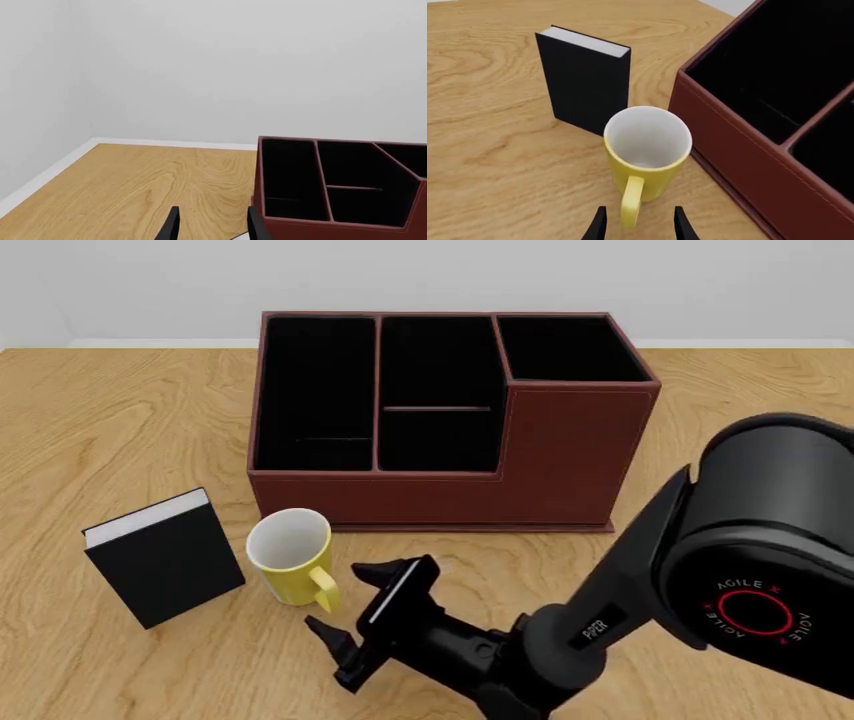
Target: Pick up the yellow and white mug and place it to the right of the caddy.
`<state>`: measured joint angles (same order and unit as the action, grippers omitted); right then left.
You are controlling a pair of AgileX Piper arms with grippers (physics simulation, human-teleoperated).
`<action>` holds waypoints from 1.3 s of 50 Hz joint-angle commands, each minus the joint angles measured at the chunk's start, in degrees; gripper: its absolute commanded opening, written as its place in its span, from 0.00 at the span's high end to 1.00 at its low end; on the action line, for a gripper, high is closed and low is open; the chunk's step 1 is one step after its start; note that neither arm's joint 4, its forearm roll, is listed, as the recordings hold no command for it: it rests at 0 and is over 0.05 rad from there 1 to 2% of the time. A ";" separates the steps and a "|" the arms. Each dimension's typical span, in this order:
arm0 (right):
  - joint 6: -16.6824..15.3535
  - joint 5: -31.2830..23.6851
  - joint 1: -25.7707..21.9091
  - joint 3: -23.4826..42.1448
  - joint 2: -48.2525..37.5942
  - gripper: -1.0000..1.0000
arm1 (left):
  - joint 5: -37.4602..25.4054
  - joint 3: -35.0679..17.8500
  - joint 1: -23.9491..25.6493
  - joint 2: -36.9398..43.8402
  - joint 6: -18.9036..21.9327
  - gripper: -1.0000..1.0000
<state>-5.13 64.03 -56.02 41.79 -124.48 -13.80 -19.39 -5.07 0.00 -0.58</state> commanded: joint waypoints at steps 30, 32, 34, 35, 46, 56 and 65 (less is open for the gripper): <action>-3.03 -0.89 -0.53 0.40 0.00 1.00 | 0.23 0.76 -0.21 0.00 -0.23 0.00; -3.18 -1.29 -0.85 0.32 0.28 1.00 | 0.16 0.62 -0.15 0.00 -0.22 0.00; -3.89 -0.89 -1.05 -0.26 0.80 1.00 | 0.07 0.55 -0.16 0.00 -0.27 0.00; -4.50 -0.78 -1.21 -0.53 1.00 1.00 | -0.09 0.28 -0.12 0.00 -0.29 0.00; -3.77 0.37 -1.30 -5.78 7.58 1.00 | 0.04 0.22 -0.22 0.00 -0.31 0.00; -4.09 -0.70 -1.64 -8.97 12.76 1.00 | -0.05 -0.24 -0.72 0.00 -0.29 0.00; -3.78 -0.73 -2.11 -10.80 15.51 1.00 | -0.33 -0.96 -0.59 0.00 -0.07 0.00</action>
<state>-9.50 63.47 -57.72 33.29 -112.90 -13.93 -19.75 -5.58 0.01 -0.77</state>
